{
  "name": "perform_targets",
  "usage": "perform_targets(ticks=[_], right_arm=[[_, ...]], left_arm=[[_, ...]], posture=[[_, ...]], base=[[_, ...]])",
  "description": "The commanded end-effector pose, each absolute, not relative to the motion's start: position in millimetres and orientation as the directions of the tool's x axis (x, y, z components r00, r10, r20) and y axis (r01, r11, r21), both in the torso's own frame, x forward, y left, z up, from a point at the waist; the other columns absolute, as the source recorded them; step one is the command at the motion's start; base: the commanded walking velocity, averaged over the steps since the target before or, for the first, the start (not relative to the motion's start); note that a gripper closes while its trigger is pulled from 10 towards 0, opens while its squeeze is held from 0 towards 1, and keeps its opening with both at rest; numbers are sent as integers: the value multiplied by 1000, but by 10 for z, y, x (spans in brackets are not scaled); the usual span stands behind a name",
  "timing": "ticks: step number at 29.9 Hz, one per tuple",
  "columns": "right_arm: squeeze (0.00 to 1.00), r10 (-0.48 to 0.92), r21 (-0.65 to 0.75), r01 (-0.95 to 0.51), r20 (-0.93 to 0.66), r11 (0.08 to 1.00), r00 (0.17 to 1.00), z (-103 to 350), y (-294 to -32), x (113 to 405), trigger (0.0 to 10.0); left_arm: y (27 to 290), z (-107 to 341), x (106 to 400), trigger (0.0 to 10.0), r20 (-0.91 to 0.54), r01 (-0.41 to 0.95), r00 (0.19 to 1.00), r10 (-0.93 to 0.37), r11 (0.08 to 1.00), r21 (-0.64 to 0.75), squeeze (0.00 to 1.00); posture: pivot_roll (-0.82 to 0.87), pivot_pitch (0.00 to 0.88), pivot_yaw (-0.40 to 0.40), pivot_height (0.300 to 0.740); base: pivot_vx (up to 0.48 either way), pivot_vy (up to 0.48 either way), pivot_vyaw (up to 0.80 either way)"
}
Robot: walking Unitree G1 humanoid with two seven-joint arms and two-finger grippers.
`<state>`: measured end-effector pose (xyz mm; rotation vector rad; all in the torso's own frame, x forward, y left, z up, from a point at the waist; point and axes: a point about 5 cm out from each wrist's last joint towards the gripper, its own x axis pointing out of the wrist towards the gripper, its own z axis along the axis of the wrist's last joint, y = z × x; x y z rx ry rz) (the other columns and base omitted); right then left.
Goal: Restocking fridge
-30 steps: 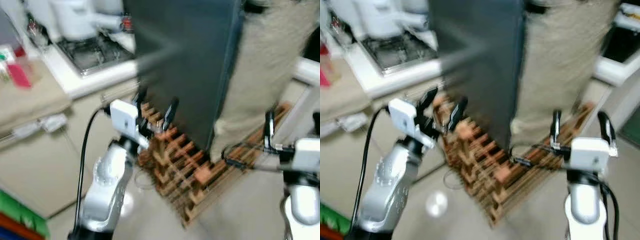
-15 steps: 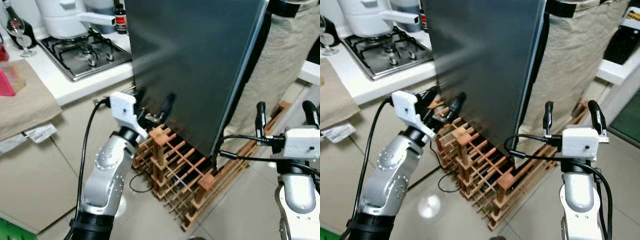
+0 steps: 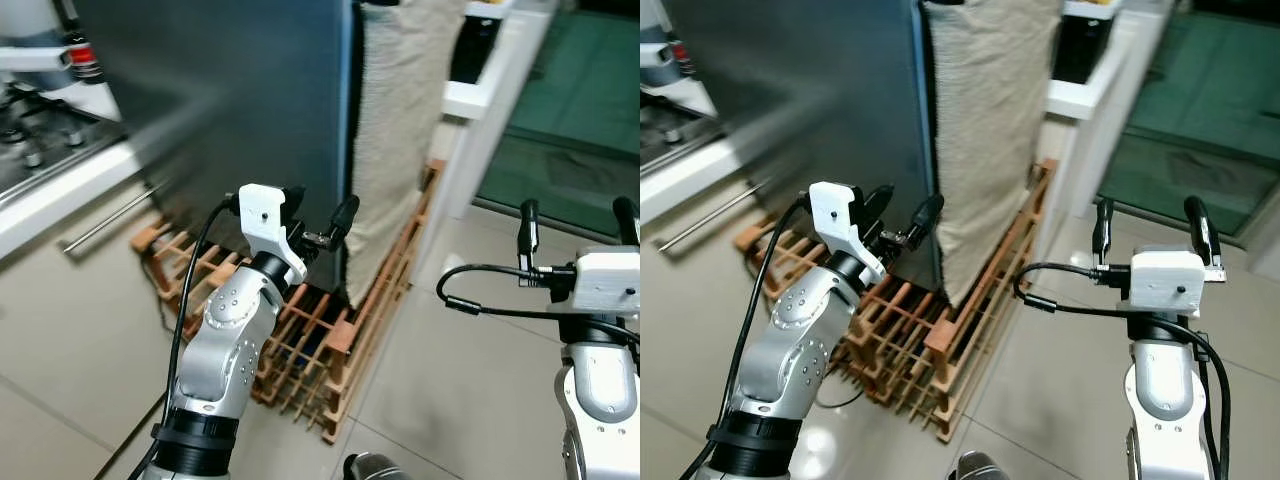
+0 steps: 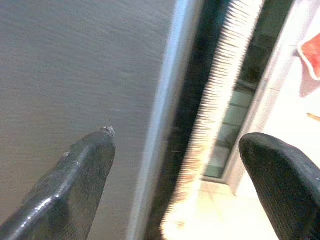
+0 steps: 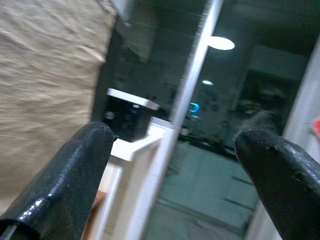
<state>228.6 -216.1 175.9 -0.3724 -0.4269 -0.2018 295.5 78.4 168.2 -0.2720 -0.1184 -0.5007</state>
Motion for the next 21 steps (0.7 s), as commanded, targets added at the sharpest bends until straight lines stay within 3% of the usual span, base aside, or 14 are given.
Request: perform_targets(ticks=[1,11,17,21], right_arm=[[0,-103,-310,250,421,917,901,1742,-2156,2320,10000],[0,-94,-301,239,425,923,900,1745,-2170,2370,10000],[0,-93,-301,238,424,923,901,1755,-2177,2422,10000],[0,-91,-304,238,427,923,900,1769,-2185,2453,10000]], left_arm=[[798,1743,2965,10000,192,483,874,-446,842,-242,0],[795,1801,2964,10000,190,484,873,-448,841,-241,0],[731,1813,3137,10000,148,410,912,-384,880,-241,0],[574,1892,3215,10000,169,449,892,-418,858,-250,0]], posture=[[-262,42,36,740],[-251,49,26,740],[-251,52,25,740],[-250,58,20,740]], base=[[0,0,-744],[0,0,-704],[0,0,0],[0,0,0]])
